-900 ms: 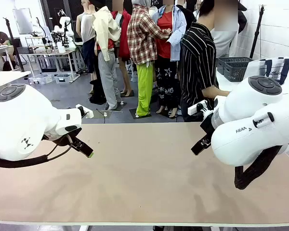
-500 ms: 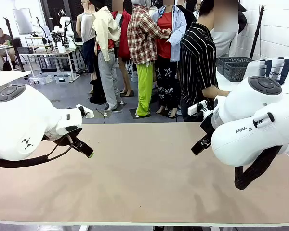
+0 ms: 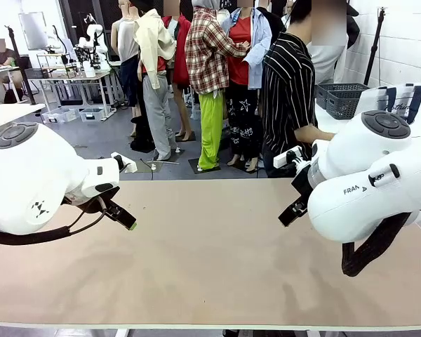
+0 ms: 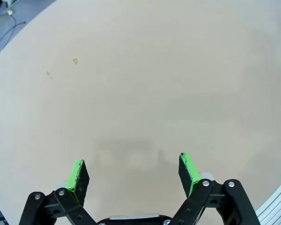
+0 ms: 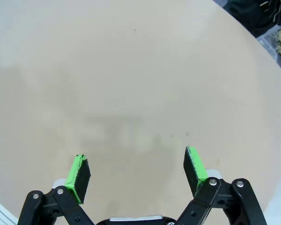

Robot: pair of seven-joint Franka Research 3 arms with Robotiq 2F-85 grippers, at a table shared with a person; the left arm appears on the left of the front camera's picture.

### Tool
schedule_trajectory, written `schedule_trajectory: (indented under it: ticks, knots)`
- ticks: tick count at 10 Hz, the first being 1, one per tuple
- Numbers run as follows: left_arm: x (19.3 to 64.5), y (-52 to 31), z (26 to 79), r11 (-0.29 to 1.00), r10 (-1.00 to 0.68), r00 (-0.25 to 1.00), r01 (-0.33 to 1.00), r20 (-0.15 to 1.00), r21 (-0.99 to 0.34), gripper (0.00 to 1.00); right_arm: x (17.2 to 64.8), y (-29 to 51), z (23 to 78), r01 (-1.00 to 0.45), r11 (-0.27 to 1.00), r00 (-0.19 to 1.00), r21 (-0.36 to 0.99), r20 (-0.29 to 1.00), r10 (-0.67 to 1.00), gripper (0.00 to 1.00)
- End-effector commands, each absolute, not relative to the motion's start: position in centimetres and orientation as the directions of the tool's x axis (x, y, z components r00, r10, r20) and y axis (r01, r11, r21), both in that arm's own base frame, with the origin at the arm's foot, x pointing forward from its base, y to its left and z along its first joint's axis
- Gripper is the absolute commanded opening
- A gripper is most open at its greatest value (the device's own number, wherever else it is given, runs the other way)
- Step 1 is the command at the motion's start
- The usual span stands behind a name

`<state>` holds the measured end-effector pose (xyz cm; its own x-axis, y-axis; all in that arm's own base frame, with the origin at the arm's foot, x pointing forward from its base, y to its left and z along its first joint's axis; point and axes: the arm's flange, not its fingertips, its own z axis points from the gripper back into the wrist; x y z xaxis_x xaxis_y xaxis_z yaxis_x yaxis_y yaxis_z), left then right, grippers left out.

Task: Transfer purchased items from the store into the shopping bag.
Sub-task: Open the Reusable shopping bag in the center of the table.

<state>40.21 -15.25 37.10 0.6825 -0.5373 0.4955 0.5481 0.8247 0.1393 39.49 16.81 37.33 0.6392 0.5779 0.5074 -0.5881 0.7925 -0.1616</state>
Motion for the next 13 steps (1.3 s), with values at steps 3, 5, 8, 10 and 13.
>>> schedule_trajectory:
  ticks: [3,5,8,10,13]
  knots:
    - [39.3,-11.2,45.1,0.877,-0.446,0.580,0.437,0.682,0.201,1.00,39.7,14.2,43.8,-0.467,0.862,0.580,-0.195,0.668,0.466,1.00]
    - [38.2,-5.7,51.1,0.920,-0.370,0.500,0.311,0.783,0.237,1.00,40.1,8.3,49.8,-0.296,0.939,0.534,-0.176,0.784,0.316,1.00]
    - [36.3,4.9,53.9,0.980,-0.196,0.554,0.077,0.809,0.185,1.00,39.3,-4.6,52.3,0.029,0.998,0.543,-0.054,0.839,0.030,1.00]
    - [34.4,11.5,52.2,0.990,-0.043,0.618,-0.080,0.785,0.117,1.00,37.5,-13.1,50.0,0.179,0.983,0.545,0.050,0.826,-0.142,1.00]
    - [31.8,16.8,49.1,0.970,0.175,0.620,-0.240,0.765,-0.027,1.00,36.1,-19.3,44.0,0.281,0.945,0.567,0.166,0.766,-0.303,1.00]
